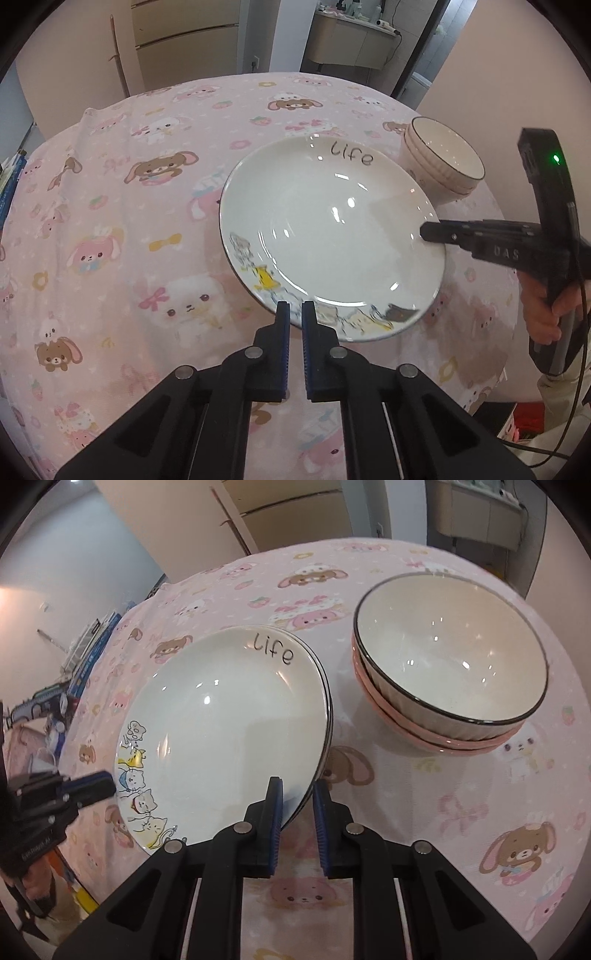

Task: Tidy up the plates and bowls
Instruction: 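Open both tools and raise them off the plate stack, then move both tools toward the stacked white-and-pink bowls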

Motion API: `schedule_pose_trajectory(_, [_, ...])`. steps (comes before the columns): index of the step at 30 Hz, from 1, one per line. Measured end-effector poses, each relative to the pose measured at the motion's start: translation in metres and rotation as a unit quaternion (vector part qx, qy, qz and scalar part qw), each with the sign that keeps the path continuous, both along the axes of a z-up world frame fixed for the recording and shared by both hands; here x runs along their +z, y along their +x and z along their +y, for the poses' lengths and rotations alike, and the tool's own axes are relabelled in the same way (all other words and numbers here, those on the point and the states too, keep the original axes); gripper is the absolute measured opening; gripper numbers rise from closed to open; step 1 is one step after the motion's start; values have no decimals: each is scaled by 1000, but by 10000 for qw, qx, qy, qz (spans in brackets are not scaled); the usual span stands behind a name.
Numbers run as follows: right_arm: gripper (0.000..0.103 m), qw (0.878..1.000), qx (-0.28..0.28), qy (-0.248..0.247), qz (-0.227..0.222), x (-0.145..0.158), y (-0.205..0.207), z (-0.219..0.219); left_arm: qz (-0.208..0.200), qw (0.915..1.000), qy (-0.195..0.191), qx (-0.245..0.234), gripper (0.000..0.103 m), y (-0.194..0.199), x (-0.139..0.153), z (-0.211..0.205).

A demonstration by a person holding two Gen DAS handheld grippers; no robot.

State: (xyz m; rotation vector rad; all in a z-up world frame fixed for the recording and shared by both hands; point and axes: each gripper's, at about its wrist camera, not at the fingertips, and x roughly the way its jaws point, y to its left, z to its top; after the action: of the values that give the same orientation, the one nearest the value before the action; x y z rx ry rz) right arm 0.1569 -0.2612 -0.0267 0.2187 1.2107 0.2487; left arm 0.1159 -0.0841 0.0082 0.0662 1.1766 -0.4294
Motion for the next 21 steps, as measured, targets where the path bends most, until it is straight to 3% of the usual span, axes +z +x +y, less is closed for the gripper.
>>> schedule_pose_trajectory(4, [18, 9999, -34, -93, 77, 0, 2, 4, -85, 9999, 11, 67, 7, -5, 3, 5])
schedule_pose_trajectory(11, [18, 9998, 78, -197, -22, 17, -20, 11, -637, 9975, 105, 278, 9, -20, 19, 10])
schedule_pose_trajectory(13, [18, 9993, 135, -307, -175, 28, -33, 13, -846, 9959, 162, 271, 23, -26, 24, 7])
schedule_pose_trajectory(14, [19, 9989, 169, -353, -252, 33, -39, 13, -1064, 9936, 245, 298, 42, -31, 29, 4])
schedule_pose_trajectory(15, [22, 9985, 200, -391, -326, 38, -45, 13, -1218, 9916, 303, 306, 69, -34, 33, 2])
schedule_pose_trajectory(17, [29, 9976, 253, -474, -444, 46, -59, 10, -1716, 9840, 398, 252, 92, -44, 43, -5])
schedule_pose_trajectory(18, [30, 9971, 285, -516, -475, 49, -65, 8, -2024, 9777, 486, 265, 91, -51, 50, -9])
schedule_pose_trajectory(21, [31, 9962, 165, -658, -545, 59, -84, -9, -2454, 9678, 553, 139, 91, -64, 63, -20])
